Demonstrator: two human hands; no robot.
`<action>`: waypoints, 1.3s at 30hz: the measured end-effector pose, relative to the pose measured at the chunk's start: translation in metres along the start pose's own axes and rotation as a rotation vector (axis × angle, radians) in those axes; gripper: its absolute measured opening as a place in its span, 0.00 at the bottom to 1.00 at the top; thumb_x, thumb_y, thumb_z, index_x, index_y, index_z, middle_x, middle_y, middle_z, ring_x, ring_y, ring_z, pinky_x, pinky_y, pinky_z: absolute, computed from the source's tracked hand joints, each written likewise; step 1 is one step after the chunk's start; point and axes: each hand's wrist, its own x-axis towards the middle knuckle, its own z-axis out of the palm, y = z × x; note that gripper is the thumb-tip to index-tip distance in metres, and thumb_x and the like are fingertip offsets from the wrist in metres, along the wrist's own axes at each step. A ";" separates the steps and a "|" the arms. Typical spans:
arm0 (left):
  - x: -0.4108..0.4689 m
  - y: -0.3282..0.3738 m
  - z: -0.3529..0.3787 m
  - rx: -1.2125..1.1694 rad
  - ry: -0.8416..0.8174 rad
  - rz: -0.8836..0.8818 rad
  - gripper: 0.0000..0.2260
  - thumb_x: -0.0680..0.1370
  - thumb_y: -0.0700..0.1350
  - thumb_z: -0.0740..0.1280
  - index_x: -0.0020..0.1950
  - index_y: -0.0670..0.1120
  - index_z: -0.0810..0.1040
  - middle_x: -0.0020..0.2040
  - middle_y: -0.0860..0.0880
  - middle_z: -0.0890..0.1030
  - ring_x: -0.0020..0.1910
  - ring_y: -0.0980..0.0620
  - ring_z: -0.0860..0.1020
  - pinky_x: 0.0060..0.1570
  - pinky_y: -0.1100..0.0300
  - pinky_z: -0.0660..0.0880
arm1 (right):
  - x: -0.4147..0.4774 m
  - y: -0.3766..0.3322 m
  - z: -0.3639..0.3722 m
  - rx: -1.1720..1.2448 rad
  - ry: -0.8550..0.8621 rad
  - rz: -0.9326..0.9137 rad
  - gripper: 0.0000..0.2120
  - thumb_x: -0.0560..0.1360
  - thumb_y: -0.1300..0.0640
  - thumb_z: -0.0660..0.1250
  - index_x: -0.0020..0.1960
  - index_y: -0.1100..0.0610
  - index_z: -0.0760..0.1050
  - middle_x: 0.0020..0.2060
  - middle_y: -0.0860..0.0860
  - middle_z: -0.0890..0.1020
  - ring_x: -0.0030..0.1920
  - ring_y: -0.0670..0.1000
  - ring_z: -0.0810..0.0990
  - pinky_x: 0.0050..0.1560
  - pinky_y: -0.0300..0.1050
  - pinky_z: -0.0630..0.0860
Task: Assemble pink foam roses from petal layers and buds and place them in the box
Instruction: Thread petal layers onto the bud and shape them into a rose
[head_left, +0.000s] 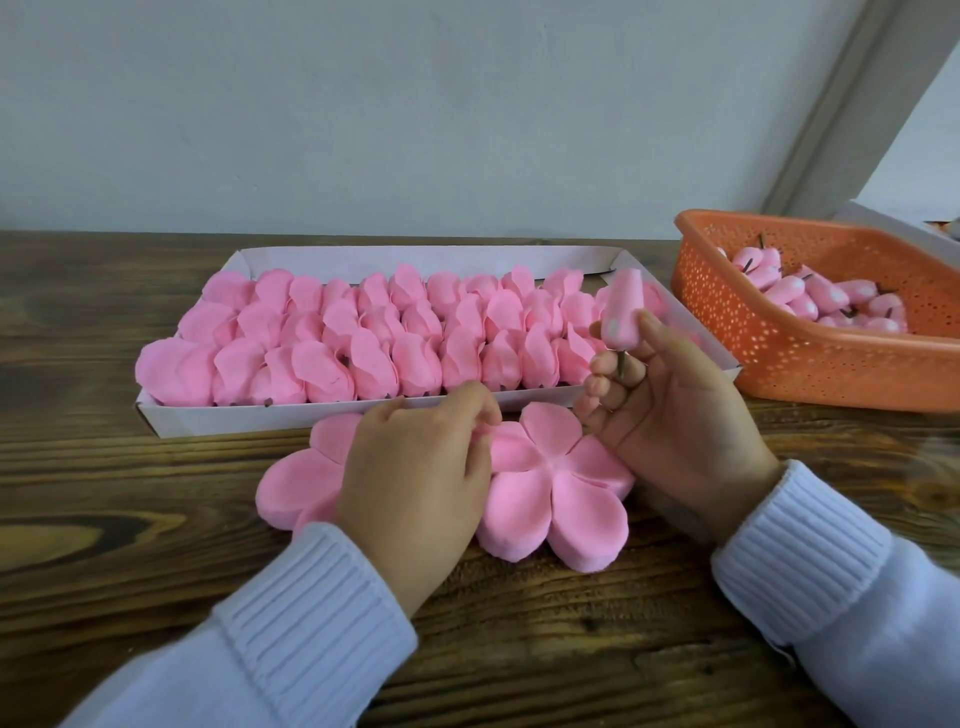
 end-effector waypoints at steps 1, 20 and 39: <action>0.000 0.000 0.000 0.004 -0.005 -0.004 0.07 0.72 0.37 0.70 0.46 0.48 0.79 0.33 0.51 0.83 0.33 0.48 0.79 0.46 0.54 0.72 | 0.000 0.000 0.000 0.000 -0.001 0.001 0.12 0.70 0.50 0.64 0.40 0.58 0.79 0.27 0.51 0.80 0.28 0.47 0.79 0.34 0.38 0.77; 0.004 -0.003 -0.001 0.281 0.039 0.037 0.07 0.68 0.41 0.76 0.37 0.52 0.84 0.35 0.54 0.81 0.38 0.45 0.79 0.47 0.49 0.70 | 0.000 -0.001 0.003 -0.002 0.016 0.015 0.13 0.70 0.50 0.64 0.40 0.60 0.76 0.27 0.51 0.80 0.27 0.46 0.78 0.33 0.37 0.77; 0.005 0.000 0.003 -0.050 0.016 0.079 0.05 0.74 0.35 0.68 0.44 0.44 0.75 0.38 0.48 0.79 0.39 0.46 0.77 0.43 0.45 0.75 | -0.002 -0.001 0.002 0.006 0.047 0.005 0.12 0.69 0.50 0.65 0.33 0.57 0.78 0.29 0.52 0.82 0.31 0.48 0.82 0.35 0.37 0.78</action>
